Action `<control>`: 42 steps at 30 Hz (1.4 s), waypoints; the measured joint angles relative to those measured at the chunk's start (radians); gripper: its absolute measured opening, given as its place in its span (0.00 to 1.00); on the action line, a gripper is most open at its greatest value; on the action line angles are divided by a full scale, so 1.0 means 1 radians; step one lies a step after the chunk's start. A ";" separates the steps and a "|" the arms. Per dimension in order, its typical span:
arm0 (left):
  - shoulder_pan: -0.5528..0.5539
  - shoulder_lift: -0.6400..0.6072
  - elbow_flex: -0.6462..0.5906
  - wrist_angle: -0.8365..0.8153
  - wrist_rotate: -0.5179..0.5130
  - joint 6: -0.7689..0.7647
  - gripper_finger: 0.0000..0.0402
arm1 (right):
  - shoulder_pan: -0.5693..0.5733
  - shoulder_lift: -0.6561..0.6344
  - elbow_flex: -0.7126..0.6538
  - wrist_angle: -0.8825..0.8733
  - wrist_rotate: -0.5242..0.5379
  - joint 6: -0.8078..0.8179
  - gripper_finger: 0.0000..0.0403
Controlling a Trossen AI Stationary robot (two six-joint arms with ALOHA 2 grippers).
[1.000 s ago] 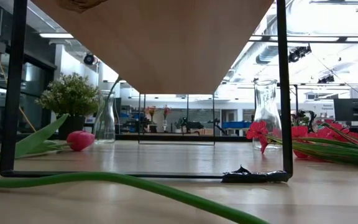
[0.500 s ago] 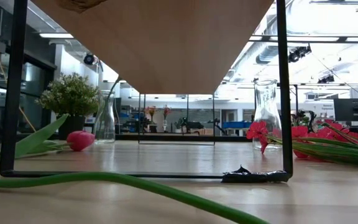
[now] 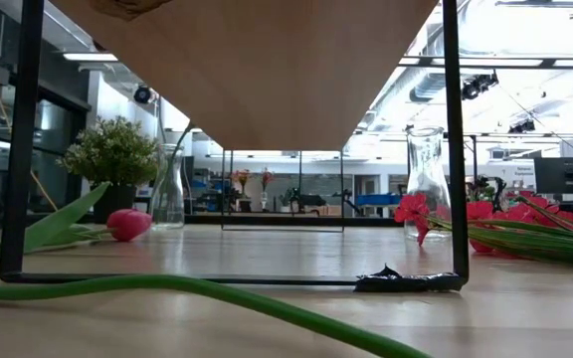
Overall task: Pick and place flowers into a vace then onto a shelf
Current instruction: Put the yellow flower into the left vase
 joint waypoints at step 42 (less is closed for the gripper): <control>0.039 0.124 0.001 -0.005 0.001 -0.071 0.11 | 0.000 -0.001 0.000 0.000 -0.001 -0.002 0.00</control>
